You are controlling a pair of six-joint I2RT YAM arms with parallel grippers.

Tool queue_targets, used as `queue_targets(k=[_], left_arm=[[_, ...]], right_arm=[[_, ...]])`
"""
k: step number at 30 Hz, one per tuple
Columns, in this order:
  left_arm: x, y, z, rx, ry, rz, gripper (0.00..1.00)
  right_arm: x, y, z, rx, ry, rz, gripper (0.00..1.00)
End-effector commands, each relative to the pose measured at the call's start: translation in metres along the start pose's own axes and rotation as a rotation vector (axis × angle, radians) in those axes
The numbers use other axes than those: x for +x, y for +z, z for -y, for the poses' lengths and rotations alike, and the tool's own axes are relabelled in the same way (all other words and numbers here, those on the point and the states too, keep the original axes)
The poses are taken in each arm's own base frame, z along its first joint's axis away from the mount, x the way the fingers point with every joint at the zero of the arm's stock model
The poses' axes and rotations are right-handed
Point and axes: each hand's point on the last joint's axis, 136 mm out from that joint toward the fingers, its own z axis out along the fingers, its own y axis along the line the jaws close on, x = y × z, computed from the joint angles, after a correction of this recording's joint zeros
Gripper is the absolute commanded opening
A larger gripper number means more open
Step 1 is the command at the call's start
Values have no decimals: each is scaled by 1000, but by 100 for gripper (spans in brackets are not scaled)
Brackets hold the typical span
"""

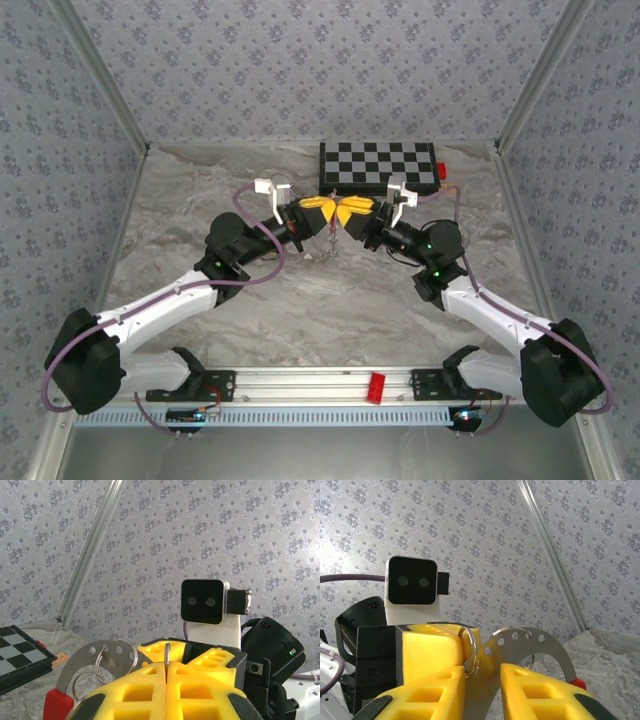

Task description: Put the keys on the keyring

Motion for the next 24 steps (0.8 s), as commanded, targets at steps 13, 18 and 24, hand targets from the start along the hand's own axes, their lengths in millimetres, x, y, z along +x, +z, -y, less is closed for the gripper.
queue_targets(k=[13, 18, 24], left_arm=[[-4, 4, 16, 66, 3, -6, 0], [-2, 5, 16, 69, 2, -15, 0], [0, 5, 15, 67, 3, -25, 0]], right_arm=[[-18, 9, -15, -68, -29, 34, 21], [-16, 11, -18, -93, -17, 13, 19], [-13, 12, -22, -121, -20, -7, 0]])
